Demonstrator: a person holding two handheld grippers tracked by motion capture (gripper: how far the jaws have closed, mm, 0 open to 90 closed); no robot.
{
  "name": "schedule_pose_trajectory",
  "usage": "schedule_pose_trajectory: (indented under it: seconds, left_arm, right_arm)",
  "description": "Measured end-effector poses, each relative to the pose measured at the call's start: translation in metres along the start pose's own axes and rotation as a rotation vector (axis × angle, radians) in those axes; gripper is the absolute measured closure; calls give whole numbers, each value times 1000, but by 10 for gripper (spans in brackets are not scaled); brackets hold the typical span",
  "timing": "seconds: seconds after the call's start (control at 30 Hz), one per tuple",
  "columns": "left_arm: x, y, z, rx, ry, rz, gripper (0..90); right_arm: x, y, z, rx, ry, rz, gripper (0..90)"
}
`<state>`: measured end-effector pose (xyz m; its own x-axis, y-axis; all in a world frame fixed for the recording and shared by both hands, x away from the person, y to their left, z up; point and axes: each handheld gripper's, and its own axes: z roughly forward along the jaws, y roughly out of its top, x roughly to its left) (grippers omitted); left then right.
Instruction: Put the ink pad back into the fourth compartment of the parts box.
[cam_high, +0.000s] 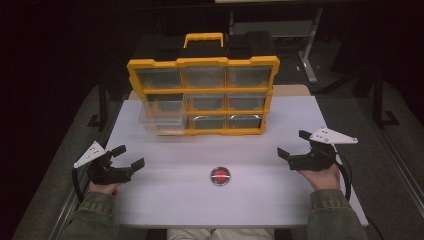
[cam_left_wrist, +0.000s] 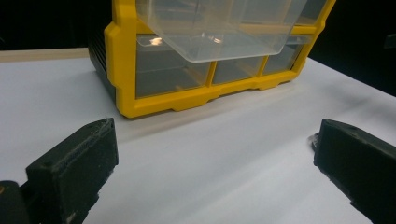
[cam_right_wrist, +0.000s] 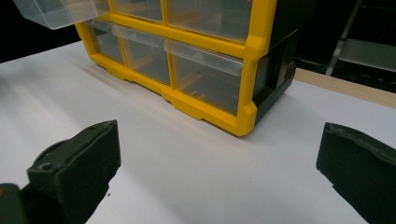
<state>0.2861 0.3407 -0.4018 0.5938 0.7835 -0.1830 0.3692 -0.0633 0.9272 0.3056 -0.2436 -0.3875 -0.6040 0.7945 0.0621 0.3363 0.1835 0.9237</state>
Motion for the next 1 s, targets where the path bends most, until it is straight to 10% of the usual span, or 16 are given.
schedule_pose_trajectory:
  seconds: [1.0]
  left_arm:
    - [0,-2,-1,6,19,-5,0]
  right_arm:
    - [16,10,14,119,55,-25,0]
